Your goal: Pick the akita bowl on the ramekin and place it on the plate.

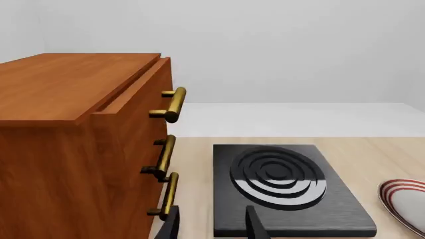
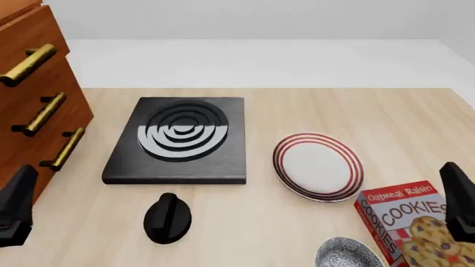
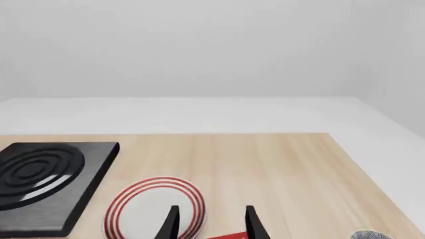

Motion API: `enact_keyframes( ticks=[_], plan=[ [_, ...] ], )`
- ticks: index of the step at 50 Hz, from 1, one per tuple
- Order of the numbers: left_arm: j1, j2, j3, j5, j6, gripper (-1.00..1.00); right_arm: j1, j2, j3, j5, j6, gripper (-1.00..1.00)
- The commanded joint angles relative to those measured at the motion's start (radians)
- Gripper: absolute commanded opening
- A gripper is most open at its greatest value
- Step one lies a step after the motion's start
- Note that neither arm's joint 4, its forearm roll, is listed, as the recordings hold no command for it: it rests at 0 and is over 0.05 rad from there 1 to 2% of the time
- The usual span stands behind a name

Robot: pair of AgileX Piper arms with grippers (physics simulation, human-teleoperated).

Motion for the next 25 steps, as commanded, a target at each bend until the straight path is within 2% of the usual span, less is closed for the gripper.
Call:
enact_keyframes(
  ticks=[1, 10, 11, 12, 14, 15, 20, 25],
  plan=[
    [0.000, 0.005, -0.003, -0.001, 0.000, 1.00, 0.037, -0.020, 0.005, -0.008, -0.021, 1.00],
    [0.000, 0.005, -0.003, -0.001, 0.000, 1.00, 0.068, -0.025, -0.070, 0.077, -0.040, 1.00],
    [0.000, 0.005, -0.003, -0.001, 0.000, 1.00, 0.073, -0.024, -0.084, 0.098, -0.051, 1.00],
    [0.000, 0.005, -0.003, -0.001, 0.000, 1.00, 0.067, -0.026, -0.150, 0.152, -0.041, 1.00],
    [0.000, 0.005, -0.003, -0.001, 0.000, 1.00, 0.071, -0.026, -0.181, 0.178, -0.051, 1.00],
    [0.000, 0.005, -0.003, -0.001, 0.000, 1.00, 0.094, -0.025, -0.208, 0.214, -0.062, 1.00],
    [0.000, 0.005, -0.003, -0.001, 0.000, 1.00, 0.114, -0.025, -0.242, 0.252, -0.068, 1.00],
    [0.000, 0.005, -0.003, -0.001, 0.000, 1.00, 0.144, -0.002, -0.293, 0.289, -0.016, 1.00]
  ],
)
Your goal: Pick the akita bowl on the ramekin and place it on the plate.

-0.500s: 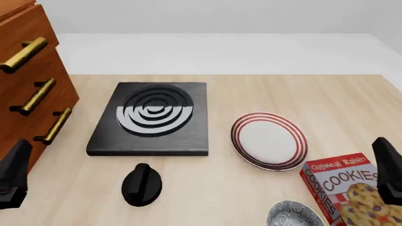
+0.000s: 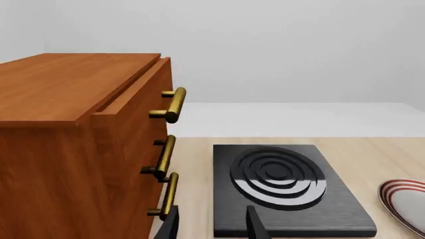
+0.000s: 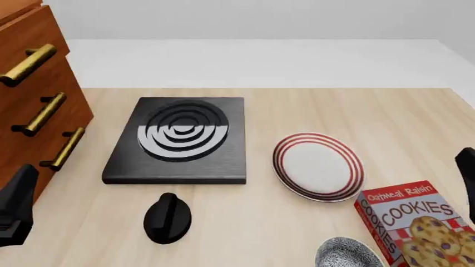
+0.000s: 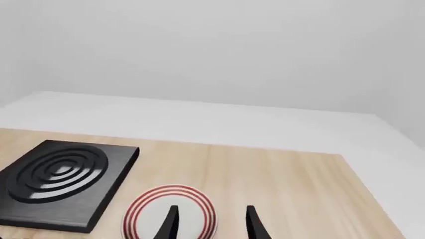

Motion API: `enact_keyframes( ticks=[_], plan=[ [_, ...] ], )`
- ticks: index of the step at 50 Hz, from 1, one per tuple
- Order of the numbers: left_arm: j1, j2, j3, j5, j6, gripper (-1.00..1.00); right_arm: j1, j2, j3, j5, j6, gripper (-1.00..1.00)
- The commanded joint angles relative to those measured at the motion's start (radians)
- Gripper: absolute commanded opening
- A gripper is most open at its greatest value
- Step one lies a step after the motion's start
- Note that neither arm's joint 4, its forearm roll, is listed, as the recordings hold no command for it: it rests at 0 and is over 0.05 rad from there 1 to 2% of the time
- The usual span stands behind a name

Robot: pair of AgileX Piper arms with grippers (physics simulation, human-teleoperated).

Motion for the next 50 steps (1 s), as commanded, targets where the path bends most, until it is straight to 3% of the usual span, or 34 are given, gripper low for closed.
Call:
enact_keyframes(
  ticks=[1, 2, 3, 4, 8, 12, 14, 22, 24, 27, 38, 50],
  plan=[
    [0.000, 0.000, 0.000, 0.000, 0.000, 1.00, 0.061, 0.021, -0.129, 0.116, 0.030, 1.00],
    [0.000, 0.000, 0.000, 0.000, 0.000, 1.00, 0.072, 0.039, -0.139, 0.124, 0.006, 1.00],
    [0.000, 0.000, 0.000, 0.000, 0.000, 1.00, 0.076, 0.055, -0.146, 0.126, 0.029, 1.00],
    [0.000, 0.000, 0.000, 0.000, 0.000, 1.00, 0.120, 0.106, -0.211, 0.187, -0.011, 1.00],
    [0.000, 0.000, 0.000, 0.000, 0.000, 1.00, 0.166, 0.143, -0.237, 0.216, -0.041, 1.00],
    [0.000, 0.000, 0.000, 0.000, 0.000, 1.00, 0.211, 0.161, -0.224, 0.224, -0.042, 1.00],
    [0.000, 0.000, 0.000, 0.000, 0.000, 1.00, 0.248, 0.196, -0.203, 0.209, -0.077, 1.00],
    [0.000, 0.000, 0.000, 0.000, 0.000, 1.00, 0.312, 0.269, -0.194, 0.201, -0.114, 1.00],
    [0.000, 0.000, 0.000, 0.000, 0.000, 1.00, 0.320, 0.254, -0.212, 0.218, -0.164, 1.00],
    [0.000, 0.000, 0.000, 0.000, 0.000, 1.00, 0.314, 0.254, -0.235, 0.240, -0.135, 1.00],
    [0.000, 0.000, 0.000, 0.000, 0.000, 1.00, 0.380, 0.303, -0.286, 0.346, -0.191, 1.00],
    [0.000, 0.000, 0.000, 0.000, 0.000, 1.00, 0.444, 0.306, -0.364, 0.506, -0.185, 1.00]
  ],
)
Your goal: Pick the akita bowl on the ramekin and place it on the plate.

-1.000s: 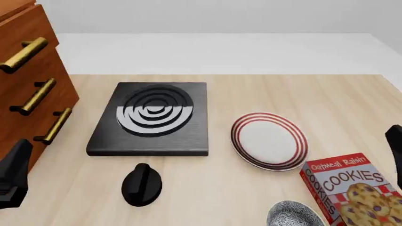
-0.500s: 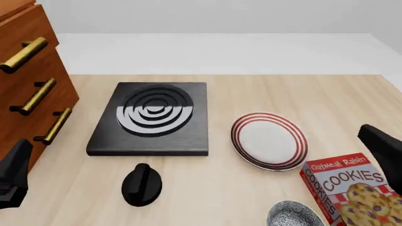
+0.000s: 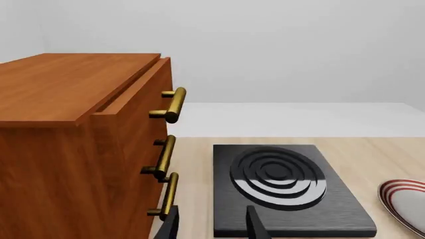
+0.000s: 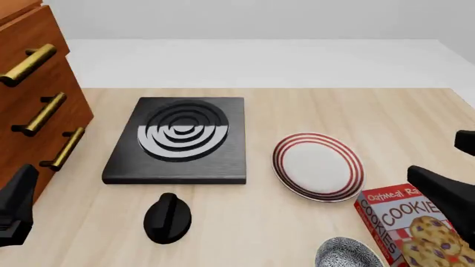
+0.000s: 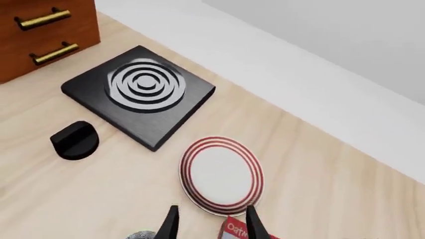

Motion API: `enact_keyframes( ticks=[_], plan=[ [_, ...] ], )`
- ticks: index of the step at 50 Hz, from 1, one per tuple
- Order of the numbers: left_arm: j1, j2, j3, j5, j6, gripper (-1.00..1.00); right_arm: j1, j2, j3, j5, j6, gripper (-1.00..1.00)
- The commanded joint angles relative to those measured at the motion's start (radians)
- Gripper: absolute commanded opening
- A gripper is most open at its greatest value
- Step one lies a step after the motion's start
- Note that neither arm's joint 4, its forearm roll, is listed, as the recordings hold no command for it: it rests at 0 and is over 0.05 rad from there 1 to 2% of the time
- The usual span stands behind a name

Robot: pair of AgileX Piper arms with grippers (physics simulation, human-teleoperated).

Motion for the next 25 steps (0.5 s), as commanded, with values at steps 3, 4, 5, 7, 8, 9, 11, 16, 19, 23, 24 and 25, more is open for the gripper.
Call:
enact_keyframes(
  ticks=[3, 4, 5, 7, 8, 9, 11, 16, 19, 23, 24, 25],
  plan=[
    [0.000, 0.000, 0.000, 0.000, 0.000, 1.00, 0.093, 0.049, -0.038, 0.146, -0.050, 1.00],
    [0.000, 0.000, 0.000, 0.000, 0.000, 1.00, 0.098, 0.055, -0.043, 0.153, -0.052, 1.00],
    [0.000, 0.000, 0.000, 0.000, 0.000, 1.00, 0.098, 0.056, -0.043, 0.153, -0.052, 1.00],
    [0.000, 0.000, 0.000, 0.000, 0.000, 1.00, 0.111, 0.076, -0.048, 0.170, -0.063, 1.00],
    [0.000, 0.000, 0.000, 0.000, 0.000, 1.00, 0.110, 0.081, -0.063, 0.182, -0.059, 1.00],
    [0.000, 0.000, 0.000, 0.000, 0.000, 1.00, 0.117, 0.093, -0.074, 0.192, -0.060, 1.00],
    [0.000, 0.000, 0.000, 0.000, 0.000, 1.00, 0.141, 0.126, -0.080, 0.211, -0.079, 1.00],
    [0.000, 0.000, 0.000, 0.000, 0.000, 1.00, 0.185, 0.186, -0.090, 0.269, -0.143, 1.00],
    [0.000, 0.000, 0.000, 0.000, 0.000, 1.00, 0.192, 0.218, -0.096, 0.298, -0.165, 1.00],
    [0.000, 0.000, 0.000, 0.000, 0.000, 1.00, 0.212, 0.251, -0.096, 0.325, -0.173, 1.00],
    [0.000, 0.000, 0.000, 0.000, 0.000, 1.00, 0.214, 0.256, -0.098, 0.334, -0.173, 1.00],
    [0.000, 0.000, 0.000, 0.000, 0.000, 1.00, 0.221, 0.265, -0.100, 0.344, -0.178, 1.00]
  ],
)
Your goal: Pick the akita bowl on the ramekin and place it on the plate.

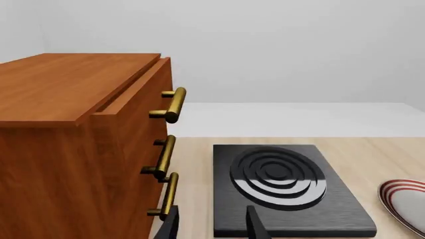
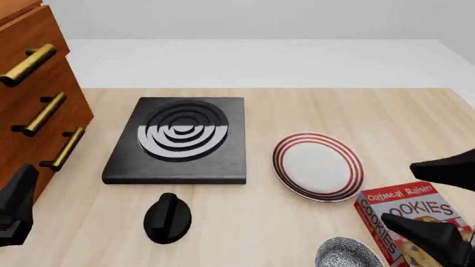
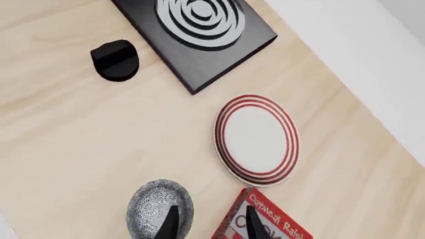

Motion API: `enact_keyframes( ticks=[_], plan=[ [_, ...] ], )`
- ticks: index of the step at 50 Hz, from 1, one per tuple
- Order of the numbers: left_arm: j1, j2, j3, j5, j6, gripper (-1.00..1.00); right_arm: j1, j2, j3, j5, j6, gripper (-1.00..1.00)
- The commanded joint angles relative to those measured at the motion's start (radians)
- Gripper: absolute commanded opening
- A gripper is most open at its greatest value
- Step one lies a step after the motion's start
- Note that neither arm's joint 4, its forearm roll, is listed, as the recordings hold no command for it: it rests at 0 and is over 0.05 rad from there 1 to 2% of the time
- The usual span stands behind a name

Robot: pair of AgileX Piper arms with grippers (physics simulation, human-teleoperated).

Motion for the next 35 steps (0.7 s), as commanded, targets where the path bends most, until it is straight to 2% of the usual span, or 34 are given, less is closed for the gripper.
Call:
enact_keyframes(
  ticks=[1, 4, 8, 14, 15, 25, 27, 28, 32, 35],
  plan=[
    [0.000, 0.000, 0.000, 0.000, 0.000, 1.00, 0.061, 0.099, -0.023, 0.101, -0.050, 1.00],
    [0.000, 0.000, 0.000, 0.000, 0.000, 1.00, 0.088, 0.127, -0.015, 0.112, -0.034, 1.00],
    [0.000, 0.000, 0.000, 0.000, 0.000, 1.00, 0.101, 0.145, -0.006, 0.140, -0.047, 1.00],
    [0.000, 0.000, 0.000, 0.000, 0.000, 1.00, 0.079, 0.133, -0.031, 0.201, -0.098, 1.00],
    [0.000, 0.000, 0.000, 0.000, 0.000, 1.00, 0.072, 0.122, -0.011, 0.224, -0.128, 1.00],
    [0.000, 0.000, 0.000, 0.000, 0.000, 1.00, 0.105, 0.176, -0.001, 0.192, -0.121, 1.00],
    [0.000, 0.000, 0.000, 0.000, 0.000, 1.00, 0.149, 0.218, -0.001, 0.164, -0.081, 1.00],
    [0.000, 0.000, 0.000, 0.000, 0.000, 1.00, 0.142, 0.213, 0.005, 0.162, -0.091, 1.00],
    [0.000, 0.000, 0.000, 0.000, 0.000, 1.00, 0.181, 0.254, 0.023, 0.124, -0.062, 1.00],
    [0.000, 0.000, 0.000, 0.000, 0.000, 1.00, 0.187, 0.264, 0.024, 0.111, -0.063, 1.00]
  ],
)
